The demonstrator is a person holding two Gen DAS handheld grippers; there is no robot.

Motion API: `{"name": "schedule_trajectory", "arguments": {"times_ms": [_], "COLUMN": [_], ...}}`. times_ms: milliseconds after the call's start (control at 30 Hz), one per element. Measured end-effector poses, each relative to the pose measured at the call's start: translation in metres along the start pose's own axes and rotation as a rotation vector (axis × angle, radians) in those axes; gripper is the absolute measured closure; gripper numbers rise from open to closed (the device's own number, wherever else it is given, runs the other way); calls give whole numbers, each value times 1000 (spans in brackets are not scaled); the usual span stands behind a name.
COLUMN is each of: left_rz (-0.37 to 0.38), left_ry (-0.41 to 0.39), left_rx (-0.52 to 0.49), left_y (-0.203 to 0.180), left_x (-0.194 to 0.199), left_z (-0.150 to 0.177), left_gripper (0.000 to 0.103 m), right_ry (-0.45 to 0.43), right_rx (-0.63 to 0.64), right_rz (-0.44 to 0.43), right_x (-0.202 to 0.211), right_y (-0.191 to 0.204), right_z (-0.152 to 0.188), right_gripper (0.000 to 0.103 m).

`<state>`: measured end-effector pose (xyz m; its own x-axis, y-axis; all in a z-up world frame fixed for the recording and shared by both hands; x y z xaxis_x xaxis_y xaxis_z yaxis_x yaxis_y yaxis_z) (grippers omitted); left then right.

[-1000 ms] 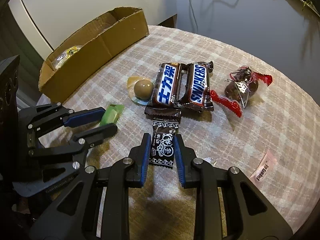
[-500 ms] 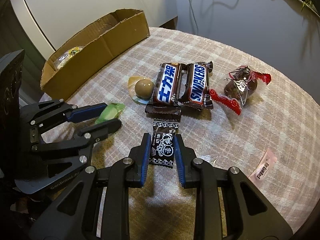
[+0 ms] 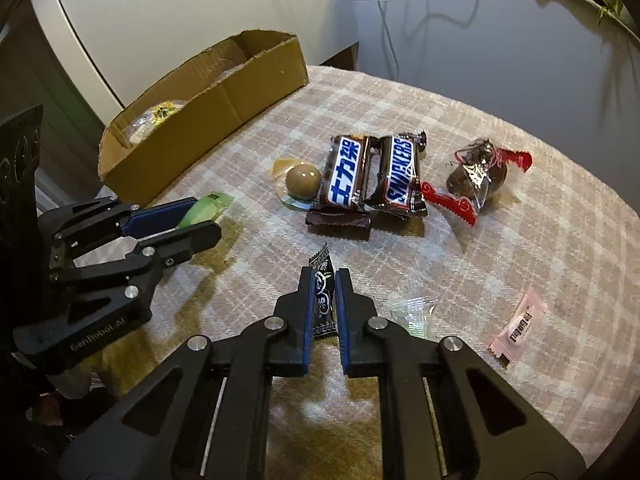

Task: Organize snacks
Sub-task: 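Grasp the light green candy packet with the left gripper while the right grasps the black packet, then carry both held packets over the cardboard box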

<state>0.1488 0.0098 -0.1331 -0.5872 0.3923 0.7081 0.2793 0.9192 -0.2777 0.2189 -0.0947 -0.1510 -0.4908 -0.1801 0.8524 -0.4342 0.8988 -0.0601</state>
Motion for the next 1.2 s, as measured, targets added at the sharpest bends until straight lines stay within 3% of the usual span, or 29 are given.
{"name": "schedule_trajectory", "arguments": {"times_ms": [300,700,1200], "left_rz": [5,3,-83], "left_ry": [-22,-85,-186], "left_rx": [19,44,107], "left_y": [7,24,92], "left_x": [10,36,79], "left_z": [3,-1,-20], "left_gripper": [80,80,80], "right_ry": [62,8,-130], "right_rx": [84,93,85], "right_rz": [16,38,-18], "right_x": [-19,-4,31], "right_y": [14,20,50], "right_z": [2,-4,-77], "right_gripper": [86,92,92]}}
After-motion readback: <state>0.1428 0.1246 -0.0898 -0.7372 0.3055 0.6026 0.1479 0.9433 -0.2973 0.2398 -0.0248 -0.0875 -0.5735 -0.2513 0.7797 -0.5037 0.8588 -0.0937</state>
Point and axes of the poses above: each gripper's, at about its wrist camera, not at the fingertips, and x roughly against the way its jaws point, y to its left, z to its underside, the point moved 1 cm from there along -x, roughly the way its jaws point, and after that the axes turned 15 degrees about z, right-handed, at the moved point
